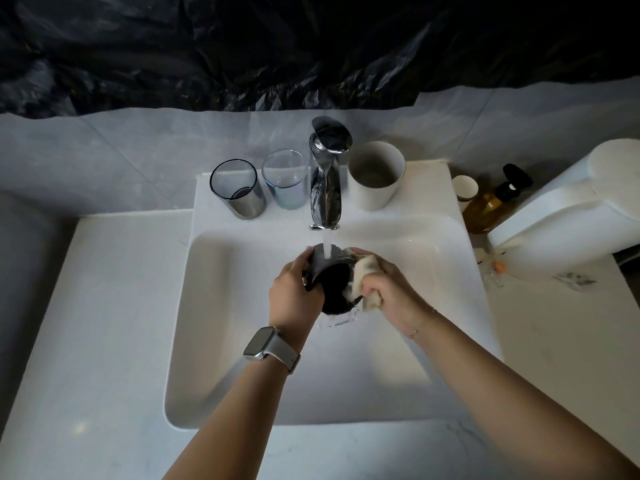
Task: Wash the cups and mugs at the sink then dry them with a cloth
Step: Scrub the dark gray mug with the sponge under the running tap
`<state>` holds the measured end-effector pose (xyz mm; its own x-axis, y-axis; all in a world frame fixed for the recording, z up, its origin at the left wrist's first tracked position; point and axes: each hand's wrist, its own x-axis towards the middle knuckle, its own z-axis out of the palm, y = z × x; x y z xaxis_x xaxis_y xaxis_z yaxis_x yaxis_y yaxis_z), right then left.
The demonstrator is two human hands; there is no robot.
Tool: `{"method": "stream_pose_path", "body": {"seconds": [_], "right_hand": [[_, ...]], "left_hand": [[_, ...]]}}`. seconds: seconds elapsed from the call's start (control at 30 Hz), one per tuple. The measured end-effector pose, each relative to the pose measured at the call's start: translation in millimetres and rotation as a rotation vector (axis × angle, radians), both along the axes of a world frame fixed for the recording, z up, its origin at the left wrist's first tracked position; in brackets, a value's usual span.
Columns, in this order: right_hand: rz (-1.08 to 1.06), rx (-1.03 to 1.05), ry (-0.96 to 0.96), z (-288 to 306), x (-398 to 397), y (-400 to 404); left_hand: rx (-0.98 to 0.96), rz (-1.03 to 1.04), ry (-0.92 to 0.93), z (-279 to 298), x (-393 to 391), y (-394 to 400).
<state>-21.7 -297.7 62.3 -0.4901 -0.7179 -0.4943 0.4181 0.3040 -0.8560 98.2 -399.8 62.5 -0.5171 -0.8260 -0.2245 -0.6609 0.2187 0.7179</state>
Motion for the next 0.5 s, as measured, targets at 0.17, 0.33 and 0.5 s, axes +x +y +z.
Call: {"method": "stream_pose_path", "body": {"seconds": [0.17, 0.33, 0.5], "right_hand": [[-0.019, 0.021, 0.17, 5, 1, -16], [0.049, -0.059, 0.47, 10, -7, -33], [-0.03, 0.013, 0.185, 3, -12, -36]], "left_hand": [[-0.102, -0.033, -0.004, 5, -8, -6], [-0.191, -0.094, -0.004, 5, -9, -6], [-0.163, -0.022, 0.009, -1, -9, -14]]}}
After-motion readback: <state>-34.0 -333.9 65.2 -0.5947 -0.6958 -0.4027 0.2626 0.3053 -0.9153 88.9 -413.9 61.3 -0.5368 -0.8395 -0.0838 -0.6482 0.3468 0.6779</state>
